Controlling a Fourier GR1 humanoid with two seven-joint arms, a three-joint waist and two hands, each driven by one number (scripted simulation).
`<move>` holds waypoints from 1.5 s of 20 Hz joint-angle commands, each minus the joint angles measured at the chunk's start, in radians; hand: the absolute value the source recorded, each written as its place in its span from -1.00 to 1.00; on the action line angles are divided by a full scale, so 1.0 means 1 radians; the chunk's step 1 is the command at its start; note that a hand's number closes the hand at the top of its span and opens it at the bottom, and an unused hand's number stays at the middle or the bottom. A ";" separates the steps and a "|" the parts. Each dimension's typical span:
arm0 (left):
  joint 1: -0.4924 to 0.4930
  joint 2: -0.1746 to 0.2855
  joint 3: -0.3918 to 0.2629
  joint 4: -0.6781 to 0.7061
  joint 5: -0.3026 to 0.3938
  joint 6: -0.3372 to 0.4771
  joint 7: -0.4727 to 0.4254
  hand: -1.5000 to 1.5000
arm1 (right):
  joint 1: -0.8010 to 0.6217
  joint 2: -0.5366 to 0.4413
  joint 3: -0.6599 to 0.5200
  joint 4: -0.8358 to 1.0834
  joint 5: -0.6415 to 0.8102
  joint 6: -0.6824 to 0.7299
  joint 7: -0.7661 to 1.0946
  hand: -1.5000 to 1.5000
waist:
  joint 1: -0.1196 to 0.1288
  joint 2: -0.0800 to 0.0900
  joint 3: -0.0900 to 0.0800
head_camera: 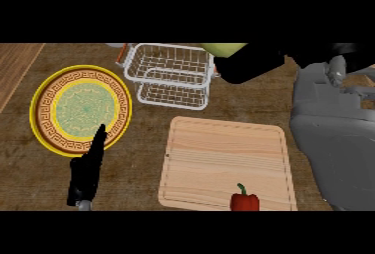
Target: Pick the lemon from the cutting board and place it in the tiered basket
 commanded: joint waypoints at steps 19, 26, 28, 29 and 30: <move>-0.037 -0.005 0.028 0.038 0.001 -0.043 0.009 0.00 | -0.242 0.176 -0.005 0.915 0.115 -0.392 -0.315 1.00 | 0.020 0.011 -0.003; -0.024 -0.011 0.013 -0.014 -0.005 -0.040 0.056 0.00 | -0.187 0.177 -0.116 0.989 -0.103 -0.517 -0.433 -1.00 | 0.040 0.017 -0.002; -0.024 -0.030 -0.010 0.018 -0.033 -0.029 0.019 0.00 | -0.213 0.177 -0.109 1.015 -0.193 -0.546 -0.439 -1.00 | 0.046 0.016 -0.003; 0.032 -0.062 -0.046 0.021 -0.065 0.002 -0.026 0.00 | -0.179 0.177 -0.106 1.010 -0.213 -0.579 -0.489 -1.00 | 0.043 0.014 -0.003; 0.012 -0.036 -0.008 0.045 -0.039 -0.020 -0.020 0.00 | -0.181 0.177 -0.118 0.987 -0.252 -0.584 -0.506 -1.00 | 0.034 0.012 -0.003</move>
